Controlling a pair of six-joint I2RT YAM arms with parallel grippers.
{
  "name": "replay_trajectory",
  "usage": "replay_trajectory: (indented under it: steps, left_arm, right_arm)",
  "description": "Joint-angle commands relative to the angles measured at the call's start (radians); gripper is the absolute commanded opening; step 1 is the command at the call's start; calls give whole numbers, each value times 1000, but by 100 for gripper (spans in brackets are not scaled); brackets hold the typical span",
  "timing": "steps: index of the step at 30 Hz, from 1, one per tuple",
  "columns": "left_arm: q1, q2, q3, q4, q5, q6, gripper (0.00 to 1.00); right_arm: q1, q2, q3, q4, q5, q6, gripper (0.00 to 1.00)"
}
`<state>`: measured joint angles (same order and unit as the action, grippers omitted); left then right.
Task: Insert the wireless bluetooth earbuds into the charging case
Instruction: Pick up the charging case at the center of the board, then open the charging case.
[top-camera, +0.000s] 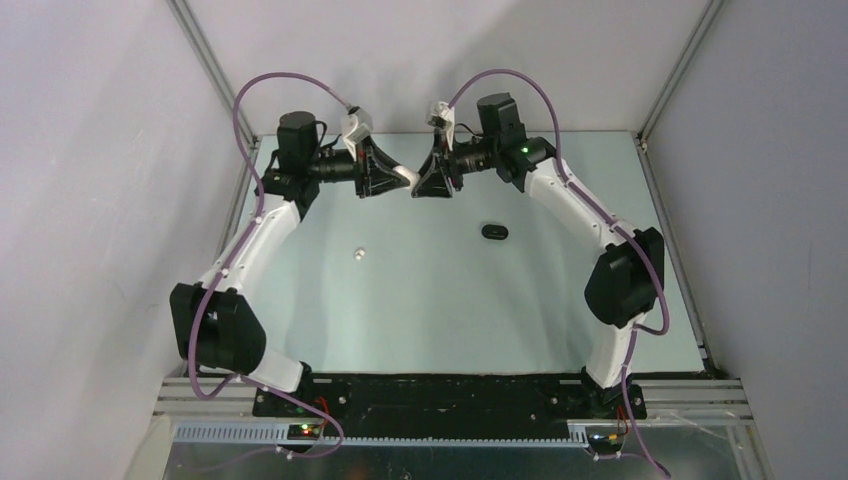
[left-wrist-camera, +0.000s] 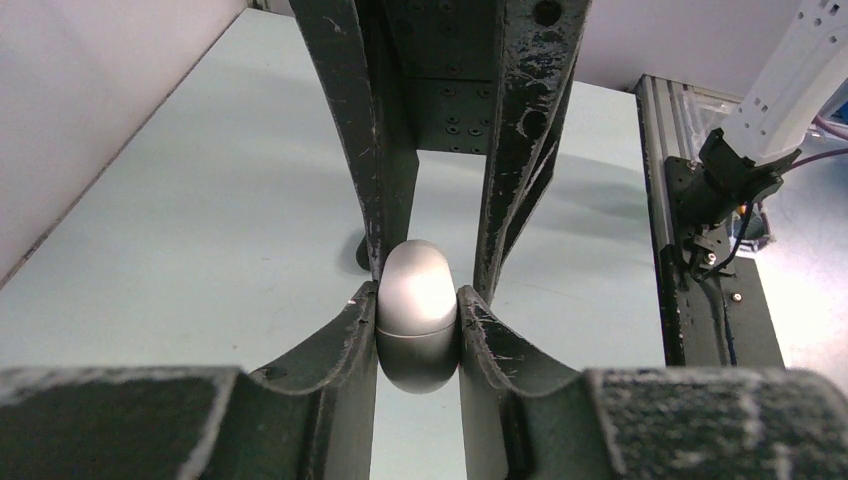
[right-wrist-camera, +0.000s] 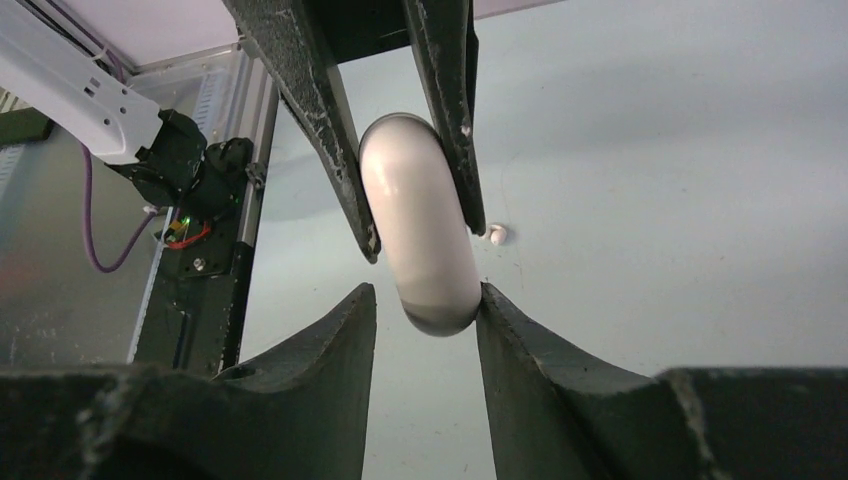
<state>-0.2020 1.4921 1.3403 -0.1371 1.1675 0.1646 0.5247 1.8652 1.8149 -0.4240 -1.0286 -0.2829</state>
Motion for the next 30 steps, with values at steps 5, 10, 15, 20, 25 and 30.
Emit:
replay_trajectory:
  steps: [5,10,15,20,25,30]
  left_arm:
    - [-11,-17,14,7,28,2,0]
    - [-11,-4,23,4,1,-37,33]
    - [-1,-14,11,-16,-41,-56,50]
    - [11,2,20,-28,-35,-73,46]
    - [12,18,32,-31,-26,-88,37]
    - [12,25,38,-34,-13,-89,28]
  right_arm:
    - [9,8,55,87,-23,59,41]
    - [7,5,50,90,-53,61,0]
    - [-11,-18,15,132,-30,83,0]
    - [-20,-23,9,133,-30,85,0]
    - [-16,-25,3,132,-31,86,0]
    - [-15,-25,0,121,-31,75,0]
